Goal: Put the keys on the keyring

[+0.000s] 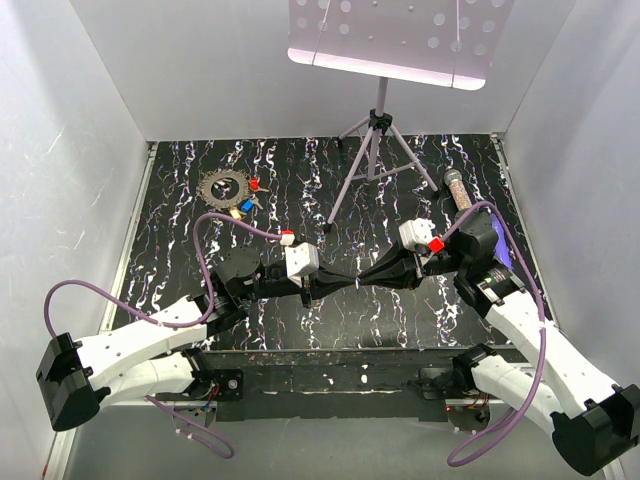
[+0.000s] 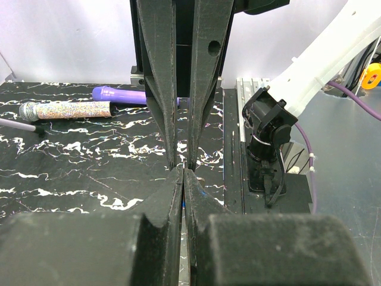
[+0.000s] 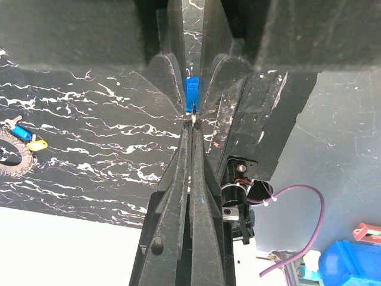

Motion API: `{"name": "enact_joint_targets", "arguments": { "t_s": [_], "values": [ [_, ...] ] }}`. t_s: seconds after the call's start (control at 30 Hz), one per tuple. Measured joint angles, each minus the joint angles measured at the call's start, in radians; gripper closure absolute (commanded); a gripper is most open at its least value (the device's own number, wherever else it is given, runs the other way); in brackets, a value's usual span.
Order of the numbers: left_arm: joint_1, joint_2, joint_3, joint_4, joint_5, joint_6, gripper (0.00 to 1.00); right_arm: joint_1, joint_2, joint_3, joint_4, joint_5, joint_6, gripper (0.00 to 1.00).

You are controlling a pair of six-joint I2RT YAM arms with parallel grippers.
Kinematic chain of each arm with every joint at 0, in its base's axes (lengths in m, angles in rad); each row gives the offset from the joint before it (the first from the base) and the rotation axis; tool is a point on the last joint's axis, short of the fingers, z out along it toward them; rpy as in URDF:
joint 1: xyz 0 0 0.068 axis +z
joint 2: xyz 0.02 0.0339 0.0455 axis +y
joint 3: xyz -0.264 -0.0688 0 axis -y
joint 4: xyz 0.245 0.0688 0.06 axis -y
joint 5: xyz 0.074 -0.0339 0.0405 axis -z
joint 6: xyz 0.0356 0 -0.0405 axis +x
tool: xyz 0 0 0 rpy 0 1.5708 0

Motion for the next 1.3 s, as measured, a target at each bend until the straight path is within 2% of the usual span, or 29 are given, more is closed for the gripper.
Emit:
{"name": "enact_joint_targets", "arguments": {
  "t_s": [0.37, 0.6, 0.77, 0.9, 0.97, 1.07, 1.13, 1.3],
  "values": [
    [0.000, 0.002, 0.000, 0.000, 0.000, 0.000, 1.00, 0.006, 0.006, 0.000, 0.008, 0.000, 0.005, 0.79],
    [0.000, 0.002, 0.000, 0.000, 0.000, 0.000, 1.00, 0.007, 0.006, 0.000, 0.019, 0.000, 0.007, 0.98],
    [0.000, 0.002, 0.000, 0.001, 0.000, 0.000, 1.00, 0.008, 0.006, 0.000, 0.020, 0.000, 0.008, 0.99],
    [0.000, 0.000, 0.000, 0.001, -0.016, -0.008, 0.59, 0.009, 0.006, 0.004, 0.006, 0.004, 0.000, 0.99],
    [0.003, -0.012, -0.006, 0.000, -0.039, -0.019, 0.35, 0.009, 0.007, 0.013, -0.029, 0.008, -0.022, 0.99],
    [0.030, -0.084, -0.036, -0.028, -0.087, -0.015, 0.09, -0.005, 0.007, 0.032, -0.112, 0.013, -0.072, 0.99],
    [0.059, -0.146, -0.047, -0.071, -0.120, 0.006, 0.02, -0.035, 0.011, 0.043, -0.190, 0.021, -0.119, 0.99],
    [0.158, -0.222, -0.022, -0.246, -0.193, 0.098, 0.02, -0.135, 0.069, 0.064, -0.441, 0.088, -0.312, 0.99]
  ]
}}
